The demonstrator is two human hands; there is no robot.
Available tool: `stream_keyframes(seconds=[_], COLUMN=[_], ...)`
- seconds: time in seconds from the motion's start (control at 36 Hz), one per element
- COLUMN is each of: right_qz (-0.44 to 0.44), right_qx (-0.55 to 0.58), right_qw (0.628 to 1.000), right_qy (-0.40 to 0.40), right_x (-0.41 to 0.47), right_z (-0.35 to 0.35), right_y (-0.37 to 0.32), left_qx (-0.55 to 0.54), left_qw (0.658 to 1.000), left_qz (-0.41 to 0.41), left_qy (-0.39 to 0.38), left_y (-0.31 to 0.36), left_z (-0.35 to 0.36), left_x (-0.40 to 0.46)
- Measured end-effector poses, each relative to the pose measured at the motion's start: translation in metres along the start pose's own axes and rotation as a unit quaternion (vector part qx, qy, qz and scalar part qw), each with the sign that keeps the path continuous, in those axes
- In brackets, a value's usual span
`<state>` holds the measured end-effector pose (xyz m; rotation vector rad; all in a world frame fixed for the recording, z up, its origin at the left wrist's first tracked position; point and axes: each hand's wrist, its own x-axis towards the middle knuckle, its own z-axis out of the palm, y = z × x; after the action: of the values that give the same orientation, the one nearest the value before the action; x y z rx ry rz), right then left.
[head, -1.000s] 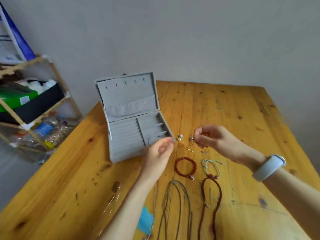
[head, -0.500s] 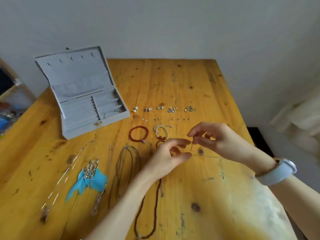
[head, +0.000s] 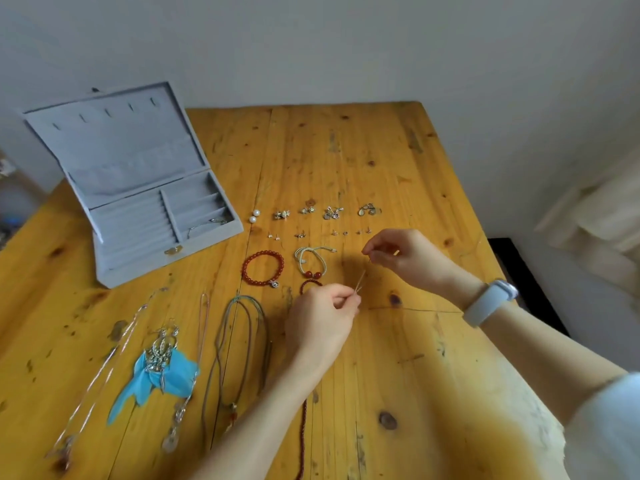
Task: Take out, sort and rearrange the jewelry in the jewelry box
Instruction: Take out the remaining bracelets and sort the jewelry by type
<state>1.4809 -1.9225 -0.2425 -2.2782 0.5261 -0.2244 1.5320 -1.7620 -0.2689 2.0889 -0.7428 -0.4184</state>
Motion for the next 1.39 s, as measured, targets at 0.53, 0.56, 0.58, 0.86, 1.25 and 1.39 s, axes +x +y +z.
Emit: stream_keyframes(seconds=[0.53,0.56,0.58,0.86,1.25,1.39], right_qz=[-0.13,-0.135,-0.136,-0.118,-0.124,-0.151], right_qx=[-0.219,-0.241,-0.264,-0.354,-0.269,-0.215], right_qw=[0.967,0.961,0.955,0.927,0.953,0.963], right_qy=[0.028,0.024,0.023,0.046,0.068,0.064], right_x=[0.005,0.0,-0.003,0.004,0.015,0.046], right_z=[0.021,0.021,0.021,0.02,0.013,0.029], right_y=[0.037,0.041,0.044,0.047,0.026,-0.014], left_qx=[0.337,0.338,0.336,0.315,0.269,0.279], left_qw=[0.897,0.896,0.896,0.907,0.928,0.941], left_qz=[0.287,0.288,0.289,0.278,0.257,0.186], left_qy=[-0.017,-0.019,-0.019,-0.021,0.009,0.043], left_y=[-0.031,-0.032,-0.033,-0.033,-0.023,-0.033], left_z=[0.001,0.002,0.002,-0.002,-0.03,-0.079], left_x=[0.006,0.006,0.005,0.007,0.022,0.046])
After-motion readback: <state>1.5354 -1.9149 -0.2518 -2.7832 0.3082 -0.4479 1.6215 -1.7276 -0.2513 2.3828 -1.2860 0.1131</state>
